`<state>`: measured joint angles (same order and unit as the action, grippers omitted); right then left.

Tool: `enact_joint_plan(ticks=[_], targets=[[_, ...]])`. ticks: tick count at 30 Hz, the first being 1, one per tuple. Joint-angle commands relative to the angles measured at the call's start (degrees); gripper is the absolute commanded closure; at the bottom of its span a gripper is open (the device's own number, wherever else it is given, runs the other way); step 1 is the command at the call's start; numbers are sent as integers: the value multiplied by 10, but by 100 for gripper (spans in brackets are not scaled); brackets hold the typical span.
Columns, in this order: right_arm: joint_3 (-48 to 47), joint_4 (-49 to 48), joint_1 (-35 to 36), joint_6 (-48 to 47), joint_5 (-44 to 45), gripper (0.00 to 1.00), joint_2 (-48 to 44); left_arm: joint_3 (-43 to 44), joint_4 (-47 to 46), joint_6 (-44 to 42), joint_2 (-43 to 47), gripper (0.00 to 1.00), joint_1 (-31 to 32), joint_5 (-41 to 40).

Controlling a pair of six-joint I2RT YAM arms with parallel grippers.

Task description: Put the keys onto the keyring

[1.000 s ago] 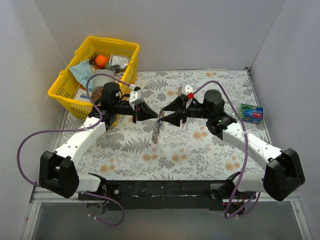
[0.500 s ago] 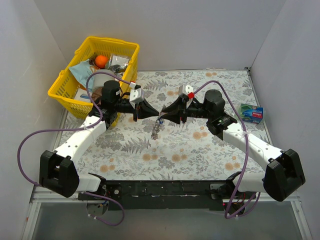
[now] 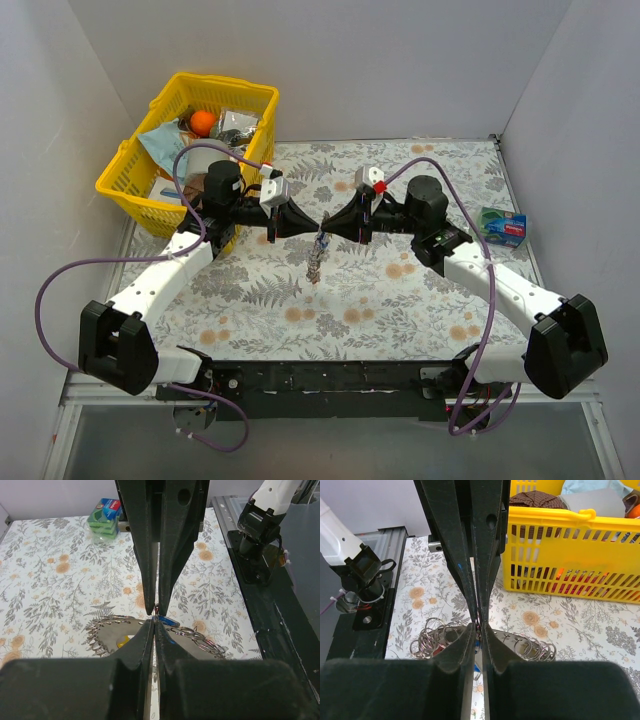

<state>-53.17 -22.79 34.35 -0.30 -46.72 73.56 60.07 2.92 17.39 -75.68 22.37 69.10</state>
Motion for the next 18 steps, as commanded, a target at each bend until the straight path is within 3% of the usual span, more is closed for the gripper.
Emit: enact_joint_plan(ticks=[1,3,15,18], targets=[[-33,8,-1,-1,-8,88,8,26,-15,1,7,100,1,14],[-36,12,-1,-1,-9,99,9,28,-14,1,6,100,1,14],[-75,90,-2,-26,-4,99,17,25,-12,-1,10,100,2,2],[-91,133,-1,-44,0,99,22,26,-6,-7,11,90,1,-2]])
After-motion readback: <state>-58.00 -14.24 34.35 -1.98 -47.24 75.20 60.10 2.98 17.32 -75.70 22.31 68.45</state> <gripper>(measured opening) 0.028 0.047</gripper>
